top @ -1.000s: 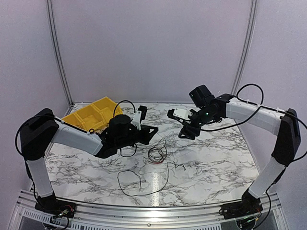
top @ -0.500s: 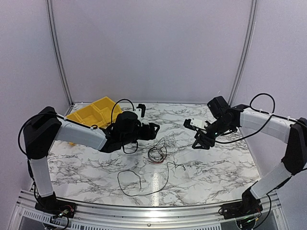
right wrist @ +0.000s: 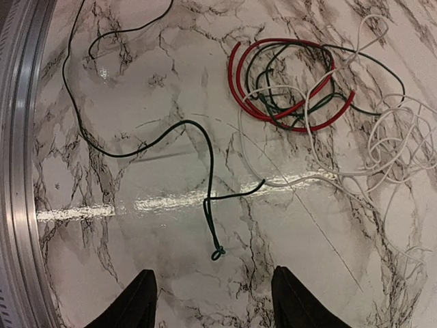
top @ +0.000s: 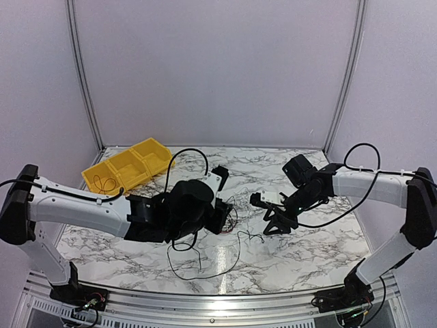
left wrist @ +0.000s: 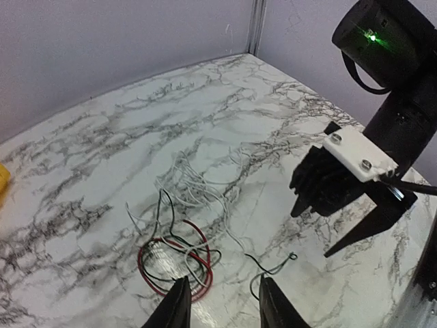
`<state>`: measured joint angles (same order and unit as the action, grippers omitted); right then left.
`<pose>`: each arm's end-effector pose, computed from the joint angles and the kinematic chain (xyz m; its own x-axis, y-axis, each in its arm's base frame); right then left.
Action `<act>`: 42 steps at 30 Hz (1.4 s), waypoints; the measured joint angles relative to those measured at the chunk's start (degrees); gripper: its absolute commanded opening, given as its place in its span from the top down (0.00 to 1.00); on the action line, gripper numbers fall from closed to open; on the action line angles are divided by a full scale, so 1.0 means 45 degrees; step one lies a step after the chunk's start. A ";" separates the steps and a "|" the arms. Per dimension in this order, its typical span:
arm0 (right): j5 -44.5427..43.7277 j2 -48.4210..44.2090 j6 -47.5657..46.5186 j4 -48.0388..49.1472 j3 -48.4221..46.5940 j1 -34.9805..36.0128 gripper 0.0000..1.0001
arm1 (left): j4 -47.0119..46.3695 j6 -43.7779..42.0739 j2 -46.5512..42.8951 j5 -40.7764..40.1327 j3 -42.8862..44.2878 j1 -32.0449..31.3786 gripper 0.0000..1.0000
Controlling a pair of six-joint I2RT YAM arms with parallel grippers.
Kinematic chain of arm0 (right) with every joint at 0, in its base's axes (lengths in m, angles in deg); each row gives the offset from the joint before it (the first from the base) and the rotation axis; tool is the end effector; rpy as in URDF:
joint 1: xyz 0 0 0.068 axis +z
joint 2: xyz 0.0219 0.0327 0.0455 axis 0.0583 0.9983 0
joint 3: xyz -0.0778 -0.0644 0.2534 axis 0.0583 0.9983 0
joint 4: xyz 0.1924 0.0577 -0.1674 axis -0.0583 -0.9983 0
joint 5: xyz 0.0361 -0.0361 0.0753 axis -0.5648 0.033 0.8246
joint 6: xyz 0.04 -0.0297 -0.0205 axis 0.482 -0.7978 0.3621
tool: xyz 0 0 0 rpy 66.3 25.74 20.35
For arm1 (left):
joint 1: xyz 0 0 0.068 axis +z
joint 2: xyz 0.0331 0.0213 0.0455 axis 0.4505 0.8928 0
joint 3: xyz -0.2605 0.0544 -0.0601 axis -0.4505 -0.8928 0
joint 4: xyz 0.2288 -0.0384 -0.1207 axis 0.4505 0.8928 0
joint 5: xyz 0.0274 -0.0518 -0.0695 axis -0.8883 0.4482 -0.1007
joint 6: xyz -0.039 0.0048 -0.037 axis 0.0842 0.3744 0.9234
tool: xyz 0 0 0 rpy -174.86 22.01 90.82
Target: Untangle the cables
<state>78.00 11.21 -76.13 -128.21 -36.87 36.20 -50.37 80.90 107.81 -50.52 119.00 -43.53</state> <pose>0.2251 0.1651 0.2094 -0.1655 -0.8074 -0.5663 -0.9859 0.1496 0.0749 0.1439 -0.3513 0.2607 -0.3390 0.1163 -0.9336 0.6001 0.7910 -0.1194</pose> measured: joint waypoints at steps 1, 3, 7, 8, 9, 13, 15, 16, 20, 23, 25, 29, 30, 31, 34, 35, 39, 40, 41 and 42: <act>0.0063 0.0000 -0.0034 0.0097 0.0034 0.0000 0.43 | 0.0209 0.0345 -0.0034 0.0029 -0.0058 -0.0257 0.67; 0.0117 0.0000 -0.0053 0.0291 0.0146 0.0000 0.43 | 0.0291 0.0811 -0.0029 0.0359 -0.0457 -0.0238 0.58; 0.0160 0.0151 -0.0078 0.0549 0.0364 0.0000 0.44 | -0.0058 0.1341 0.0287 0.1763 -0.1384 0.0121 0.38; 0.0175 0.0253 -0.0078 0.0627 0.0379 0.0000 0.44 | -0.0316 0.1511 0.0525 0.2327 -0.1525 0.0185 0.37; 0.0189 0.0345 -0.0078 0.0704 0.0403 0.0000 0.45 | -0.0495 0.1506 0.0748 0.2696 -0.1574 0.0199 0.36; 0.0330 0.0850 -0.0078 0.0947 0.0423 0.0000 0.46 | -0.1151 0.1617 0.1807 0.4303 -0.1491 0.0199 0.37; 0.0393 0.1064 -0.0078 0.1064 0.0427 0.0000 0.48 | -0.1253 0.1690 0.2239 0.4979 -0.1326 0.0257 0.40; 0.0393 0.1156 -0.0087 0.1112 0.0427 0.0005 0.48 | -0.1307 0.1763 0.2390 0.5260 -0.1263 0.0316 0.41; 0.0384 0.1428 -0.0126 0.1190 0.0437 0.0010 0.51 | -0.1598 0.2093 0.2798 0.5897 -0.1107 0.0792 0.44; 0.0408 0.1583 -0.0136 0.1214 0.0437 0.0010 0.55 | -0.1802 0.2249 0.3089 0.6275 -0.0971 0.1069 0.51; 0.0427 0.1773 -0.0146 0.1229 0.0437 0.0010 0.59 | -0.2025 0.2322 0.3385 0.6523 -0.0748 0.1175 0.55; 0.0491 0.2108 -0.0189 0.1258 0.0432 0.0019 0.70 | -0.2429 0.2361 0.3881 0.6912 -0.0403 0.1171 0.64; 0.0520 0.2166 -0.0199 0.1268 0.0427 0.0019 0.73 | -0.2487 0.2409 0.3944 0.6975 -0.0384 0.1171 0.66; 0.0578 0.2249 -0.0189 0.1263 0.0403 0.0019 0.74 | -0.2535 0.2399 0.3993 0.7038 -0.0379 0.1180 0.68; 0.0685 0.2487 -0.0175 0.1258 0.0321 0.0019 0.73 | -0.2647 0.2467 0.4031 0.7295 -0.0379 0.1253 0.73; 0.0714 0.2540 -0.0175 0.1277 0.0306 0.0019 0.73 | -0.2715 0.2501 0.4036 0.7373 -0.0379 0.1287 0.76; 0.0772 0.2560 -0.0170 0.1292 0.0287 0.0019 0.72 | -0.2909 0.2667 0.4104 0.7606 -0.0379 0.1472 0.84; 0.0806 0.2560 -0.0170 0.1302 0.0287 0.0019 0.71 | -0.2963 0.2720 0.4129 0.7640 -0.0379 0.1496 0.85; 0.0826 0.2550 -0.0165 0.1307 0.0287 0.0019 0.72 | -0.3007 0.2715 0.4167 0.7703 -0.0379 0.1540 0.88; 0.0840 0.2545 -0.0165 0.1311 0.0287 0.0019 0.72 | -0.3045 0.2773 0.4201 0.7728 -0.0379 0.1564 0.90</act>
<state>81.78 22.66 -76.87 -122.31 -35.58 36.29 -64.08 93.38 126.71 -15.75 117.30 -36.49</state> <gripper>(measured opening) 0.283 0.156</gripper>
